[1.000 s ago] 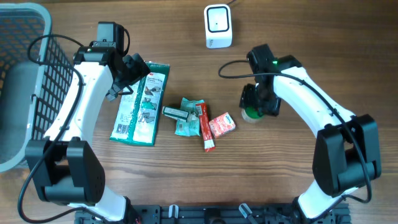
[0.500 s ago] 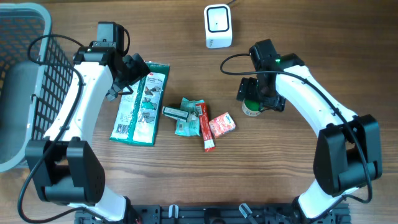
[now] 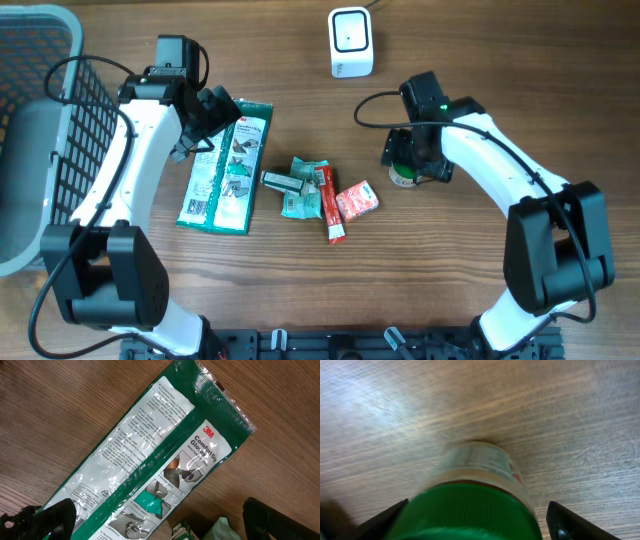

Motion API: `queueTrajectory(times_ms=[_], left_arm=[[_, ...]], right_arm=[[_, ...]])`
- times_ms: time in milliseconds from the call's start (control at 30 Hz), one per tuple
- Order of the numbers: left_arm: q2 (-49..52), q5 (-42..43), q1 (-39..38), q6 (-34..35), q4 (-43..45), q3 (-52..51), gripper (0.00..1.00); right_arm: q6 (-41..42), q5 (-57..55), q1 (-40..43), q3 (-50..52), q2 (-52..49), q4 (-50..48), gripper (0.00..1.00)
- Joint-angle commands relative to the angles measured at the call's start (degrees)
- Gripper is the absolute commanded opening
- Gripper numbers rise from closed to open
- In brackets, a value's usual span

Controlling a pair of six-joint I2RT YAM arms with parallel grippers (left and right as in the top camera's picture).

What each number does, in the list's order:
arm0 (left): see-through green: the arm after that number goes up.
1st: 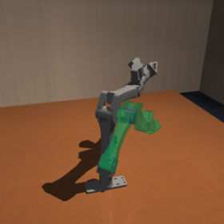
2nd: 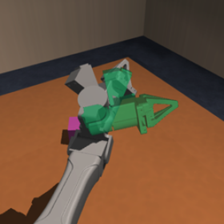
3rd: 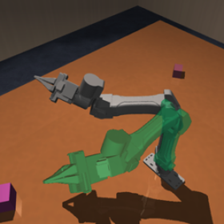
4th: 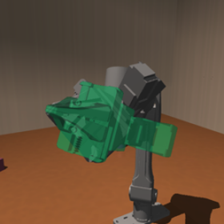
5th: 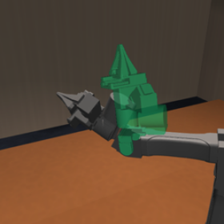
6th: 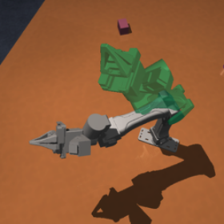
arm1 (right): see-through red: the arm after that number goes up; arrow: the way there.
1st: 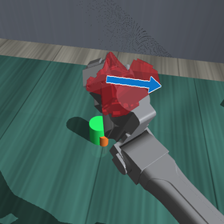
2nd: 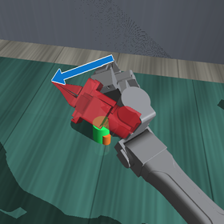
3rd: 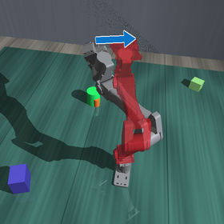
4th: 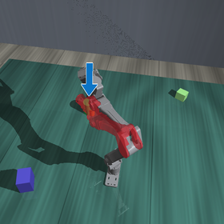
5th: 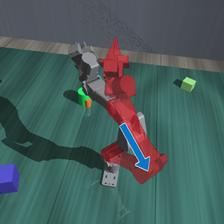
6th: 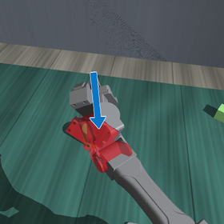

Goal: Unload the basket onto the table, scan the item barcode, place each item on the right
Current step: 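Lift the green-capped jar with the right gripper toward the scanner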

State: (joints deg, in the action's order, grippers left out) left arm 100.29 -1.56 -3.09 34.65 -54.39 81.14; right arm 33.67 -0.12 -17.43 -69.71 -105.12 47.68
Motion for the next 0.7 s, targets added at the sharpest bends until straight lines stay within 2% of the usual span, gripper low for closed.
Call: queueTrajectory(times_ms=[0, 33, 67, 133, 267, 367, 433, 667], left_arm=[[0.0, 0.0, 0.0, 0.5, 0.0, -0.3, 1.0], [0.0, 0.0, 0.0, 0.5, 0.0, -0.3, 1.0], [0.0, 0.0, 0.0, 0.5, 0.0, -0.3, 1.0], [0.0, 0.0, 0.0, 0.5, 0.0, -0.3, 1.0], [0.0, 0.0, 0.0, 0.5, 0.0, -0.3, 1.0], [0.0, 0.0, 0.0, 0.5, 0.0, -0.3, 1.0], [0.0, 0.0, 0.0, 0.5, 0.0, -0.3, 1.0], [0.0, 0.0, 0.0, 0.5, 0.0, -0.3, 1.0]], right_arm=[[1.2, -1.1, -0.2, 0.7, -1.2, -0.5, 0.83], [1.1, -1.1, -0.1, -0.1, -1.2, 0.1, 0.77], [1.0, -1.1, -0.1, -0.9, -1.1, 0.8, 0.76], [0.9, -1.2, -0.1, -3.6, -0.8, 2.8, 0.76], [0.9, -1.2, -0.1, -4.3, -0.6, 2.9, 0.88], [0.9, -1.2, -0.1, -4.0, -0.6, 2.9, 0.86], [0.9, -1.2, -0.1, -4.0, -0.6, 3.0, 0.82], [1.0, -1.4, -0.1, -0.5, -0.7, 0.9, 0.81]])
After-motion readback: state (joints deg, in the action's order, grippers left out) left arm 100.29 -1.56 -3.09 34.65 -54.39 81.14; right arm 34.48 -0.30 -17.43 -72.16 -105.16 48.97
